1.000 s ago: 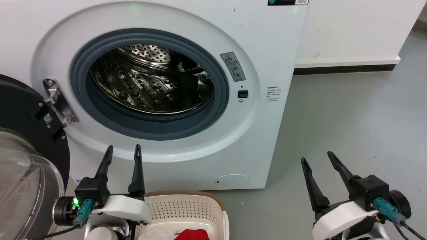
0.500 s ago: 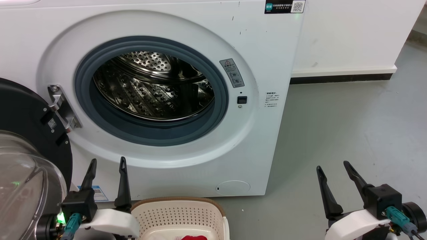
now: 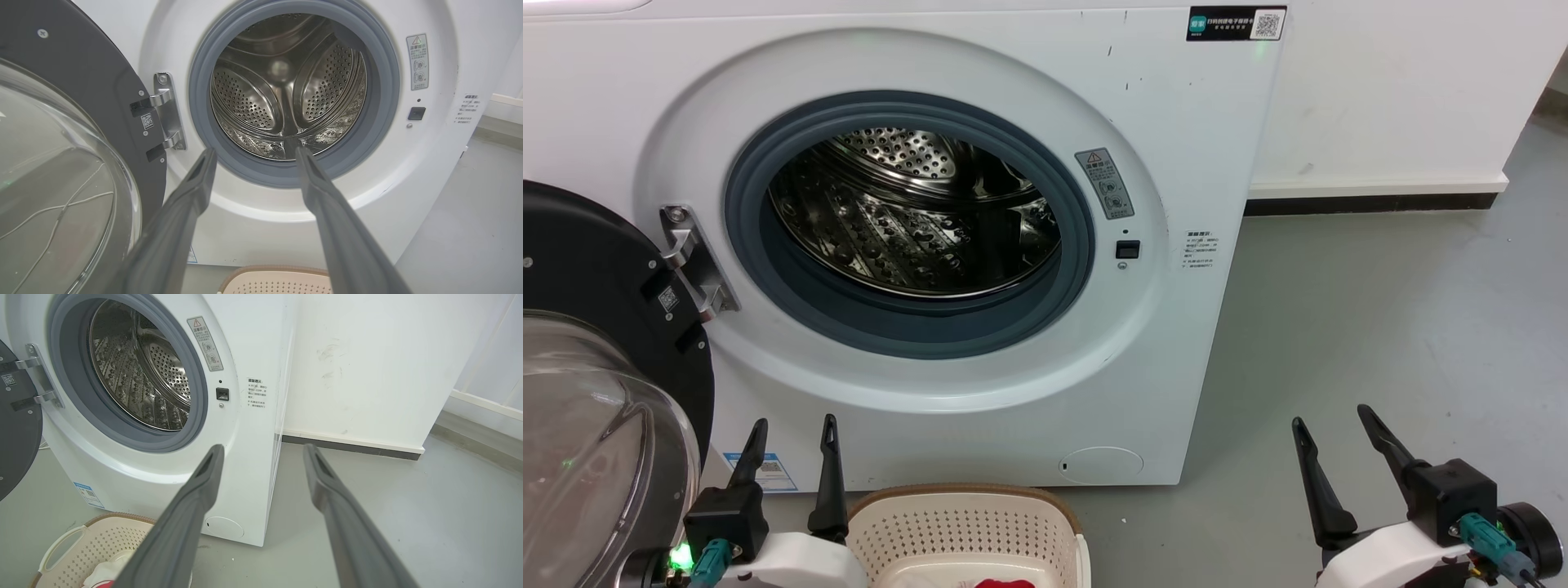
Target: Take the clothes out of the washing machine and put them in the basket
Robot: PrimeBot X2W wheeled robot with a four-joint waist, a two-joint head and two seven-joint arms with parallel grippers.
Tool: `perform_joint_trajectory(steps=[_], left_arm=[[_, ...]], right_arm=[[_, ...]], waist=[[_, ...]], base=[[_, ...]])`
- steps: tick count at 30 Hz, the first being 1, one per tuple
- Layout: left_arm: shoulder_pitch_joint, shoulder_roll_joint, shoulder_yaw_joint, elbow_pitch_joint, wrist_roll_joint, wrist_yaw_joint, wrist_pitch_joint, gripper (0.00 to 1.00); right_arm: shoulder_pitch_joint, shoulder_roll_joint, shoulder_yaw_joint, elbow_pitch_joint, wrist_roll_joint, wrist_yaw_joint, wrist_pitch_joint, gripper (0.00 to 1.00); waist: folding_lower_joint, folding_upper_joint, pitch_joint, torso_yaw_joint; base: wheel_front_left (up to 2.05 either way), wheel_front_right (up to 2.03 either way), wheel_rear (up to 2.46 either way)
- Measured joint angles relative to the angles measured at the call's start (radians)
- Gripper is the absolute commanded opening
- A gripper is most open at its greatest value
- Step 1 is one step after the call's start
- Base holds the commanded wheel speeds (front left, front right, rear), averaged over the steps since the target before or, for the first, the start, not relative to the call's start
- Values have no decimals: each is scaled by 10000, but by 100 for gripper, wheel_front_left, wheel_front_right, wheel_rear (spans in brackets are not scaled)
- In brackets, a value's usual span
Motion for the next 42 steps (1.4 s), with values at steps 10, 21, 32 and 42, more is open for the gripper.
perform_joint_trajectory(steps=[10, 21, 32, 42], left_arm=[[-38, 119, -67, -50, -44, 4, 146, 100], [181, -29, -88, 132, -531, -56, 267, 0], [5, -268, 276, 451, -2508, -502, 616, 0], [-234, -441, 581, 744, -4067, -874, 882, 0]], right_arm=[[13, 0, 8, 86, 81, 0, -46, 100], [188, 0, 40, 445, 633, 2, -79, 0], [-42, -117, -17, 882, 3129, 2, -75, 0], [-253, -196, -77, 1223, 5056, 2, -27, 0]], waist=[[0, 0, 67, -69], [0, 0, 97, -50], [0, 0, 154, -38], [0, 0, 205, -28]], base=[[0, 0, 0], [0, 0, 0], [0, 0, 0], [0, 0, 0]])
